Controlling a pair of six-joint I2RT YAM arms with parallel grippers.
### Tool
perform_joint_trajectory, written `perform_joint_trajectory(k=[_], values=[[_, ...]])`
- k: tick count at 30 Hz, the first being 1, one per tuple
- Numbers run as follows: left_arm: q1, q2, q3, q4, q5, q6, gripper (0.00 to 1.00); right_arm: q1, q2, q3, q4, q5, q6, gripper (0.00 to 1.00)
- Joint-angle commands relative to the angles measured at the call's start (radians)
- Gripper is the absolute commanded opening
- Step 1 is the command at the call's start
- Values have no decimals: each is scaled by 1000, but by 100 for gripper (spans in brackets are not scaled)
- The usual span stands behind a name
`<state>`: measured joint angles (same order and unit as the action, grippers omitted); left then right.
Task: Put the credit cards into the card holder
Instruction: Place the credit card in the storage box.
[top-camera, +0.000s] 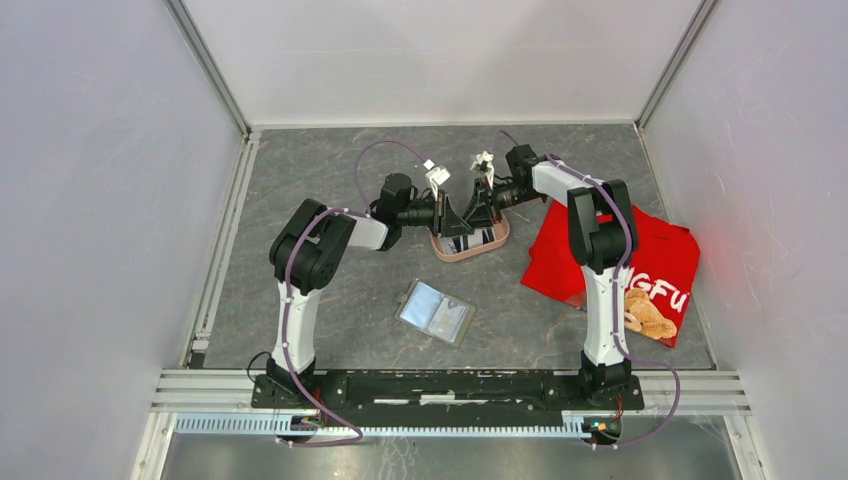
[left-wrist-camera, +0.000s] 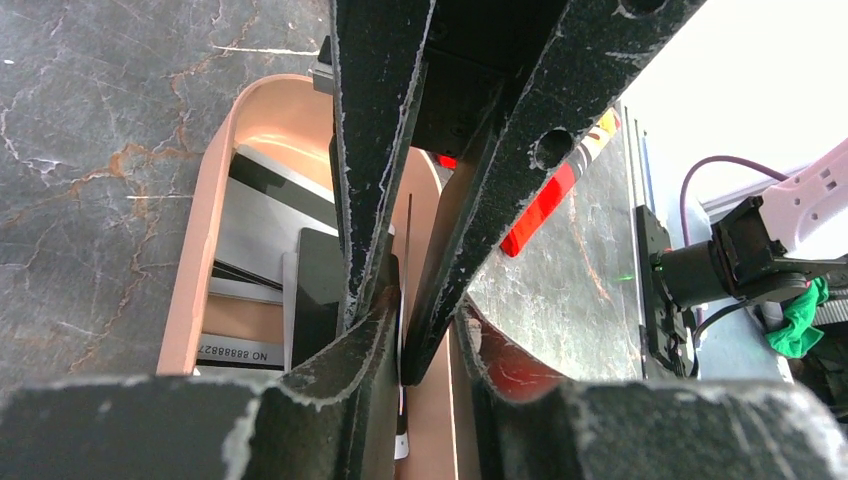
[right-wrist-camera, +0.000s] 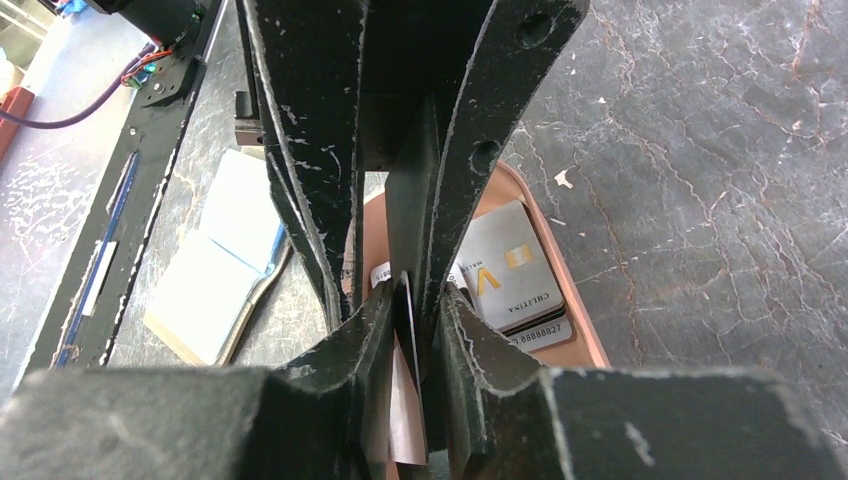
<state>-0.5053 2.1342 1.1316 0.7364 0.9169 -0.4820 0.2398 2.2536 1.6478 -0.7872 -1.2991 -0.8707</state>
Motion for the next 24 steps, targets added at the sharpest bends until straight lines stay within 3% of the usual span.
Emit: perform_joint_trajectory(k=[1, 24], values=[[32, -13, -12, 118, 35, -87, 28, -36, 26, 24, -25, 83, -86, 25], [54, -17, -30, 135, -10, -118, 23, -79, 46, 59, -174, 92, -228, 24]])
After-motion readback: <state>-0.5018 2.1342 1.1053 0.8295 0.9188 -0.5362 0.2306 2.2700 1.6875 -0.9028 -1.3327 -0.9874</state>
